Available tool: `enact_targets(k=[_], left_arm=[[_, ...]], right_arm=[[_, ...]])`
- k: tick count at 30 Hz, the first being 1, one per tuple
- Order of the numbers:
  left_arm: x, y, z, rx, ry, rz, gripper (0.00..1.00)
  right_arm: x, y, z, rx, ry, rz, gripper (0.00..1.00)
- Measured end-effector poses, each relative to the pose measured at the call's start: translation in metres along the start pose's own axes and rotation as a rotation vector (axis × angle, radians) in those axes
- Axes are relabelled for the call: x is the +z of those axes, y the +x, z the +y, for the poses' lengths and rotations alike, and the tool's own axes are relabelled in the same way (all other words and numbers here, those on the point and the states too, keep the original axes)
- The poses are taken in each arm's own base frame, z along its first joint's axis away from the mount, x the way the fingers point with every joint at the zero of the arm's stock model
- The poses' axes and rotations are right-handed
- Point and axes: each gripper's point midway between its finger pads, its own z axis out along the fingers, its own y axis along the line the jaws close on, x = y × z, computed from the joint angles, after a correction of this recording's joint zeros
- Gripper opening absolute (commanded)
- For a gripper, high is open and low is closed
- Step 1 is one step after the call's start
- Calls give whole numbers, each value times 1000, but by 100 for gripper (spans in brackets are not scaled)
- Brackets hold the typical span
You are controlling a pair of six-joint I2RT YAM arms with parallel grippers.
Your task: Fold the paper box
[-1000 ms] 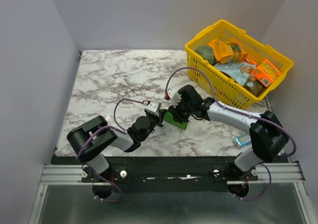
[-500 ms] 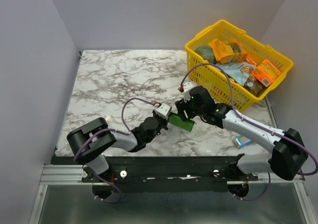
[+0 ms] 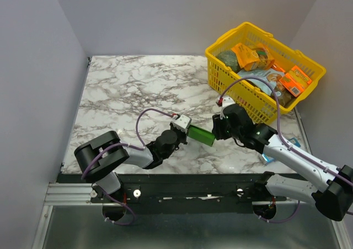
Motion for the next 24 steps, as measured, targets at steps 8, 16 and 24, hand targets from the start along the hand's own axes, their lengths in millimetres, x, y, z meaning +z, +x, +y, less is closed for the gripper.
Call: enact_targets(k=[8,16,24], left_arm=[[1,0,0,4,-6,8,0],[2,-1,0,5,-8,11,0],[2,-1,0,5,-8,12,0]], right_arm=[[4,33,6,3,-44,98,43],[13,46,4,27,-18,153,38],[15,44,-3,26,28,141,33]])
